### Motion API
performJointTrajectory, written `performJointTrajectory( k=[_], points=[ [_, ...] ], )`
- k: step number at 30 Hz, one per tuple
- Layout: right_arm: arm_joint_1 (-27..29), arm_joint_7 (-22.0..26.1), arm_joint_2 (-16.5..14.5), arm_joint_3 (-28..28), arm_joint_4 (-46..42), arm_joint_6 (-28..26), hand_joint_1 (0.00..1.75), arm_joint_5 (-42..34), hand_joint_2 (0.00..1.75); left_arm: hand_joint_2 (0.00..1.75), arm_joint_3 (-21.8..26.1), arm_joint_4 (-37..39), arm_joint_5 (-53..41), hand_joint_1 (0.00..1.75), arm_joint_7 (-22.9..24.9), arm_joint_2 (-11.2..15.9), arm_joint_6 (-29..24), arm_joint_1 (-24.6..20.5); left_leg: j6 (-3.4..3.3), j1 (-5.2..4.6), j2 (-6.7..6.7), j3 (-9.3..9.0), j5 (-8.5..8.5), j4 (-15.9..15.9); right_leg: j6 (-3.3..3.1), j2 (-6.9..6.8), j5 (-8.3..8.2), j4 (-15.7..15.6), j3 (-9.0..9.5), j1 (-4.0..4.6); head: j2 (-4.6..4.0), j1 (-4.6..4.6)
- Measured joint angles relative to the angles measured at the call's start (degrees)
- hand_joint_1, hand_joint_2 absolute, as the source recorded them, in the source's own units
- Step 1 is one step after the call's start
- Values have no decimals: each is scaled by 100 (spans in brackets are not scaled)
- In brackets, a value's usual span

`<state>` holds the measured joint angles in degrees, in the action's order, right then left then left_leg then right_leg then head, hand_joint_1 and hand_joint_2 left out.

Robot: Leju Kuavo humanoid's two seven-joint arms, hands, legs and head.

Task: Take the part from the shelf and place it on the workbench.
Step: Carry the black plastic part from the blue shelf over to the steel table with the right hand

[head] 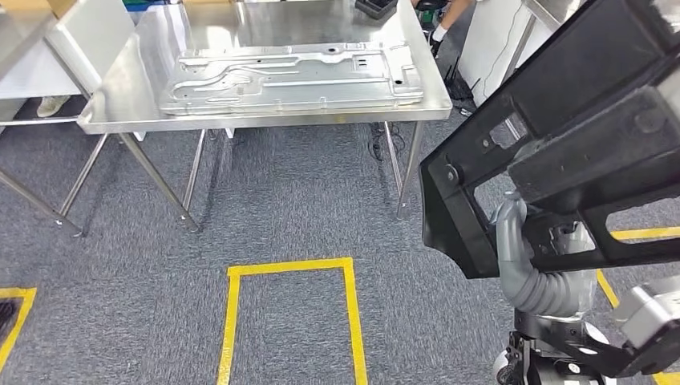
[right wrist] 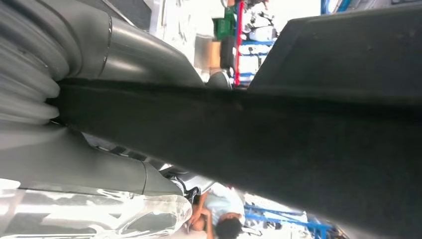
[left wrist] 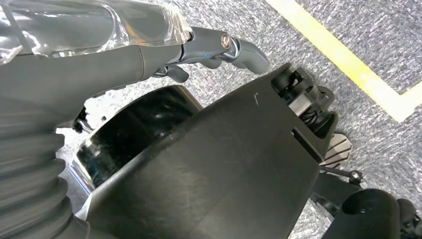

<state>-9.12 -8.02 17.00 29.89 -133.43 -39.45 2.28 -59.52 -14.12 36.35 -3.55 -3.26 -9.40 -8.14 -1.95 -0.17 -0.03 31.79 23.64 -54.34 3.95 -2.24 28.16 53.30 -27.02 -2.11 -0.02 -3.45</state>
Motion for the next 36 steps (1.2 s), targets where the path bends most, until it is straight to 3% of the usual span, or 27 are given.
performJointTrajectory(
  k=[2, 3, 4, 6, 7, 8, 9, 11, 13, 16, 18, 19, 22, 23, 24, 26, 27, 28, 30, 33, 34, 36],
  points=[
    [5, 2, 3, -3, 4, 2, 175, -7, 175, 175, -12, 0, 3, 0, -2, -3, 0, -2, -84, 12, -24, -51, 31, 39, 58, 23, 66, 53, -4, -20, 1, 8],
    [3, 7, 7, -4, 4, 2, 175, -7, 175, 175, -14, 0, 2, 0, -2, -4, 0, -1, -128, 20, -34, -93, 45, 62, 69, 57, 155, 236, -82, -24, 1, 14],
    [7, 11, 13, -5, 4, 2, 175, -7, 175, 175, -15, 0, 1, 0, -2, -6, 0, 2, -171, 22, -41, -136, 64, 79, 66, 104, 287, 568, -257, -20, 2, 21],
    [21, 17, 25, -5, 4, 2, 175, -8, 175, 175, -18, 0, -1, 0, -1, -8, 0, 11, -241, -5, -62, -201, 125, 82, 45, 166, 550, 1474, -819, 10, 2, 29],
    [32, 17, 28, -5, 5, 2, 175, -10, 175, 175, -19, 0, -1, 0, -1, -8, 1, 17, -265, -22, -79, -244, 161, 81, 36, 177, 577, 1801, -1075, 27, 2, 30],
    [40, 17, 31, -5, 5, 2, 175, -11, 175, 175, -19, 0, -1, 0, -1, -9, 1, 22, -279, -37, -103, -298, 204, 81, 22, 183, 485, 1915, -1231, 40, 2, 30],
    [46, 17, 32, -5, 6, 2, 175, -13, 175, 175, -19, 0, -1, 0, -1, -9, 1, 26, -285, -50, -127, -367, 253, 81, 2, 186, 270, 1781, -1260, 52, 2, 31],
    [46, 19, 36, -5, 7, 2, 175, -15, 175, 175, -19, 0, -1, 0, -1, -10, 2, 35, -274, -71, -168, -522, 366, 84, -63, 200, -301, 1013, -1022, 82, 2, 31],
    [40, 36, 40, -5, 9, 2, 175, -36, 175, 175, -20, 1, 2, 0, -1, -10, 2, 43, -230, -99, -194, -599, 476, 82, -124, 214, -553, 378, -764, 114, 1, 26],
    [42, 96, 44, -10, 10, 7, 175, -58, 175, 175, -21, 2, 6, 0, -10, -7, 1, 43, -146, -99, -185, -611, 561, 107, -179, 223, -473, 224, -704, 120, 2, 20],
    [41, 162, 43, -12, 9, 9, 175, -51, 175, 175, -21, 2, 11, 0, -32, -3, 1, 40, -63, -88, -148, -548, 682, -86, -226, 220, -438, 179, -645, 81, 2, 8],
    [39, 197, 42, -12, 8, 10, 175, -46, 175, 175, -21, 1, 20, 0, -49, -1, 3, 39, -14, -72, -131, -402, 805, -380, -243, 209, -416, 159, -602, 54, 2, -1],
    [50, 287, 39, -12, 8, 10, 175, -40, 175, 175, -15, 0, 75, 0, -87, 0, 10, -4, 105, 25, -108, 372, 1163, -1626, -247, 169, -314, 156, -497, 22, 2, -19],
    [54, 313, 36, -12, 8, 9, 175, -40, 175, 175, -14, 0, 88, 0, -91, 0, 11, -25, 135, 53, -106, 531, 1116, -1792, -231, 163, -273, 157, -447, 8, 2, -20],
    [58, 337, 31, -12, 8, 9, 175, -40, 175, 175, -14, 0, 95, 0, -90, 0, 12, -36, 159, 78, -102, 561, 931, -1697, -208, 162, -228, 157, -382, -8, 2, -20],
    [63, 381, 22, -12, 8, 7, 175, -40, 175, 175, -15, 1, 97, 0, -87, 0, 15, -23, 192, 117, -72, 346, 335, -927, -146, 170, -126, 154, -228, -45, 2, -20],
    [63, 402, 20, -12, 8, 7, 175, -40, 175, 175, -15, 2, 100, 0, -85, 0, 20, -8, 191, 109, -52, 208, 121, -531, -106, 178, -79, 152, -163, -42, 2, -21],
    [62, 421, 20, -12, 8, 5, 175, -40, 175, 175, -15, 2, 107, 0, -84, 1, 28, 4, 164, 96, -36, 109, 15, -265, -65, 186, -45, 148, -126, -37, 2, -22],
    [64, 451, 17, -11, 9, 3, 175, -43, 175, 175, -15, 1, 119, 0, -84, 2, 49, 13, 70, 50, -34, 52, 47, -133, 9, 186, -12, 121, -99, -20, 2, -19],
    [64, 490, 5, -12, 10, -9, 175, -50, 175, 175, -14, 0, 130, 0, -87, 1, 86, 9, -77, 60, -57, 16, 79, -100, 77, 164, 82, 212, -129, -39, 2, -1],
    [63, 501, 3, -13, 10, -16, 175, -49, 175, 175, -13, 0, 136, 0, -89, -1, 99, 9, -120, 64, -60, -18, 90, -81, 83, 165, 189, 444, -241, -36, 2, 9],
    [70, 514, 2, -14, 11, -26, 175, -45, 175, 175, -14, 0, 151, 0, -91, -2, 117, 14, -195, 41, -57, -84, 135, -62, 66, 172, 482, 1271, -707, -6, 2, 31]
  ],
)
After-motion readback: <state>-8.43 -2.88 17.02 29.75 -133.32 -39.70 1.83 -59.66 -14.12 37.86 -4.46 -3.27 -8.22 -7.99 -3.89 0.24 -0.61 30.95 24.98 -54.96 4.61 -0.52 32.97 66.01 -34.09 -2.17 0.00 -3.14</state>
